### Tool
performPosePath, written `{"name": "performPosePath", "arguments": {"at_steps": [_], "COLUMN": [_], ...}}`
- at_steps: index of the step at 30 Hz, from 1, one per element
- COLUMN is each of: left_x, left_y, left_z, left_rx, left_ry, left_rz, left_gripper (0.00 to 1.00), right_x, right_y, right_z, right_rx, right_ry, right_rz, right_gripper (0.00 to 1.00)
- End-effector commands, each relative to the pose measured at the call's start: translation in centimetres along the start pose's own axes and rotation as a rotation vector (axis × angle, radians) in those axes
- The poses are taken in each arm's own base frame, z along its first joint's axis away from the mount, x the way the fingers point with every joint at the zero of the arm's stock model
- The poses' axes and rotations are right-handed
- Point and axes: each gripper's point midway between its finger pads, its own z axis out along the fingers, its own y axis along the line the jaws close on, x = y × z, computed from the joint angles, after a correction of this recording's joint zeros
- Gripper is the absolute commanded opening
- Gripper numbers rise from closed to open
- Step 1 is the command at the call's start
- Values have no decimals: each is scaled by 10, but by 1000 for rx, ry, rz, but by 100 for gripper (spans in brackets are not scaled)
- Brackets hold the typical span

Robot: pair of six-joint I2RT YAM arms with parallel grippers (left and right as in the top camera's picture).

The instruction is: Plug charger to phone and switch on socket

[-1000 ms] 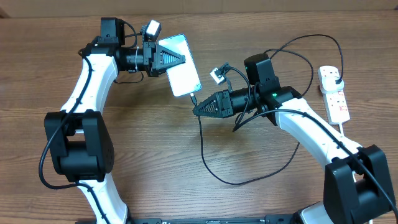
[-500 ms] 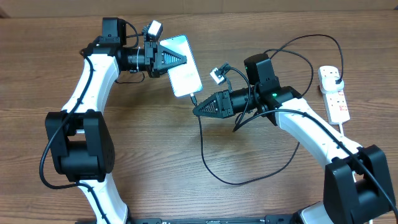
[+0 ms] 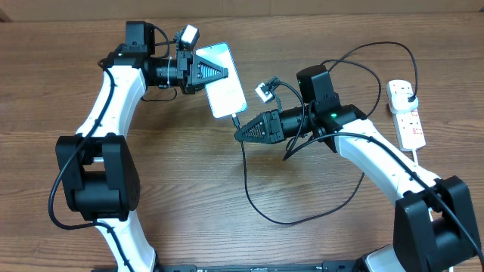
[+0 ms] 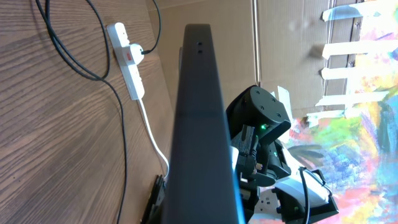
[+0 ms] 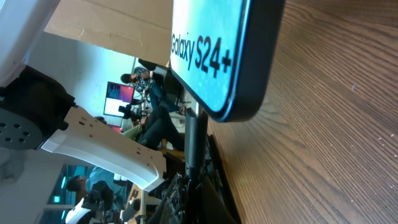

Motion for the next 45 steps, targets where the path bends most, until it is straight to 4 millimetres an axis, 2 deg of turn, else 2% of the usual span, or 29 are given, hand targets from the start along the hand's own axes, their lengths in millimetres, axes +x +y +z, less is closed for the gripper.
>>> {"name": "performPosePath", "arguments": {"at_steps": [1, 14, 25, 41, 45], "left_x": [1, 1, 1, 1, 1], "left_y": [-15, -15, -15, -15, -15], "left_z": [3, 3, 3, 2, 2], "left_rx": [50, 50, 50, 49, 49], "left_ry": [20, 20, 20, 18, 18], "left_rz": [11, 10, 11, 11, 10], "left_gripper": [4, 4, 4, 4, 4], "right_x": [2, 1, -4, 3, 4], "right_y": [9, 6, -1, 0, 6], "right_z": [4, 6, -1, -1, -1], "right_rx": [-16, 8, 36, 24, -10], "right_ry": [12, 7, -20, 2, 12], "right_rz": [-37, -40, -35, -47, -95], "right_gripper": [4, 4, 4, 4, 4]}}
